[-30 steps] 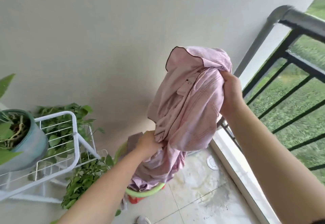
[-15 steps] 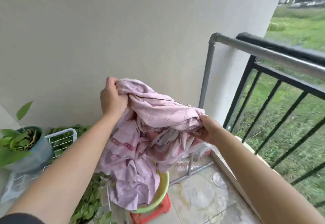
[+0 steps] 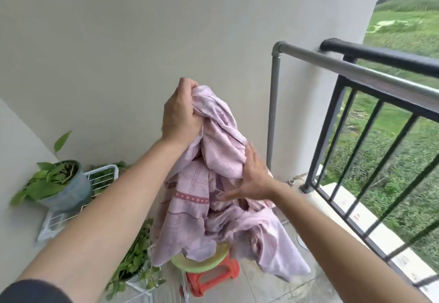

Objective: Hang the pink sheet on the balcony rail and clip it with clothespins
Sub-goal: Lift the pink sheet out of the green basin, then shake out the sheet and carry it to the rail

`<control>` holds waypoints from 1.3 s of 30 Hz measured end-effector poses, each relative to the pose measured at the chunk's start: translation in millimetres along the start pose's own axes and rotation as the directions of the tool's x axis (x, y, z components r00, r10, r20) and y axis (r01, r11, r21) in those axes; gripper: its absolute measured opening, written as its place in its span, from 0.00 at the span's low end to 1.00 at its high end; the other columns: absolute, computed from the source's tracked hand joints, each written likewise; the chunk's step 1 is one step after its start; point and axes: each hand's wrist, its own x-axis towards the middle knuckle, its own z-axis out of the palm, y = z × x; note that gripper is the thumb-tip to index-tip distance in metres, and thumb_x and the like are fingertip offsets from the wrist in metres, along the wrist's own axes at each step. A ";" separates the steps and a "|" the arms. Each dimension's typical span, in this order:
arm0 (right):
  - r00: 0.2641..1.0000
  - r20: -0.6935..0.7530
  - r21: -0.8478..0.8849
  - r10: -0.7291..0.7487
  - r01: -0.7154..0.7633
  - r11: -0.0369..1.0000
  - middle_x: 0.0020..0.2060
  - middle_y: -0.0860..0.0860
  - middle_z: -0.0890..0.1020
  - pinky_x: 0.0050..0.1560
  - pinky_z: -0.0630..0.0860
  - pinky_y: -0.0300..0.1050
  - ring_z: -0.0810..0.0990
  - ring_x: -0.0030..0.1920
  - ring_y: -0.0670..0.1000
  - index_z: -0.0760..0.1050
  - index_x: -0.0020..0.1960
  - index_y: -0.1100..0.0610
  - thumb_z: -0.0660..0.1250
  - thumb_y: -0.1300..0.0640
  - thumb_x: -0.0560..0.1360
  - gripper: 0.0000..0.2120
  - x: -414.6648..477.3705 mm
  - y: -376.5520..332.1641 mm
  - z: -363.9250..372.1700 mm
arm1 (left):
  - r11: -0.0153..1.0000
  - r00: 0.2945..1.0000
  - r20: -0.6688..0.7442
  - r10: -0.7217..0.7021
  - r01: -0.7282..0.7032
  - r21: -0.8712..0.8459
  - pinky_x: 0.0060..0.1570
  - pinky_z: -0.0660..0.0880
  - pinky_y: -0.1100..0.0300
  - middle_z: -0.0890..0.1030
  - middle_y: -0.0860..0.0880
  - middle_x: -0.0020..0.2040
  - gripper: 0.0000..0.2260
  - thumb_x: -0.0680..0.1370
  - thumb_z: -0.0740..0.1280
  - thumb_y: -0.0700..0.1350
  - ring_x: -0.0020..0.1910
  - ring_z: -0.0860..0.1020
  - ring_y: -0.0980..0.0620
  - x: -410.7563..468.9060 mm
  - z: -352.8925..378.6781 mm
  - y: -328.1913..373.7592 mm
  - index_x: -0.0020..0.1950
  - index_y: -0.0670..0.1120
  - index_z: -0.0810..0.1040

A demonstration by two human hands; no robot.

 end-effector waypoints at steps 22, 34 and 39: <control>0.375 -0.925 -0.076 -0.062 -0.023 0.997 0.39 0.46 0.83 0.37 0.72 0.38 0.77 0.36 0.40 0.84 0.50 0.52 0.62 0.65 0.70 0.16 -35.3 -97.1 -183.6 | 0.976 0.763 0.627 -0.156 0.020 0.218 0.52 0.77 0.54 0.73 0.56 0.56 0.54 0.50 0.61 0.84 0.53 0.79 0.51 -91.5 33.5 -63.6 0.70 0.59 0.62; 0.551 -0.834 -0.124 0.034 -0.246 0.961 0.48 0.46 0.84 0.45 0.71 0.27 0.80 0.46 0.43 0.82 0.56 0.52 0.69 0.70 0.71 0.19 -112.7 -62.7 -177.4 | 0.859 0.225 0.974 0.016 0.495 -0.129 0.34 0.75 0.70 0.84 0.61 0.36 0.11 0.60 0.78 0.52 0.38 0.80 0.65 -122.9 101.6 -32.3 0.40 0.53 0.84; 0.656 -0.714 -0.029 0.244 -0.376 0.926 0.51 0.45 0.82 0.51 0.77 0.43 0.79 0.48 0.43 0.79 0.60 0.49 0.73 0.59 0.70 0.20 -139.4 -27.4 -158.7 | 0.842 0.600 0.782 -0.168 0.499 -0.202 0.39 0.76 0.52 0.82 0.47 0.37 0.04 0.71 0.69 0.41 0.40 0.76 0.54 -91.0 114.5 -19.6 0.36 0.44 0.78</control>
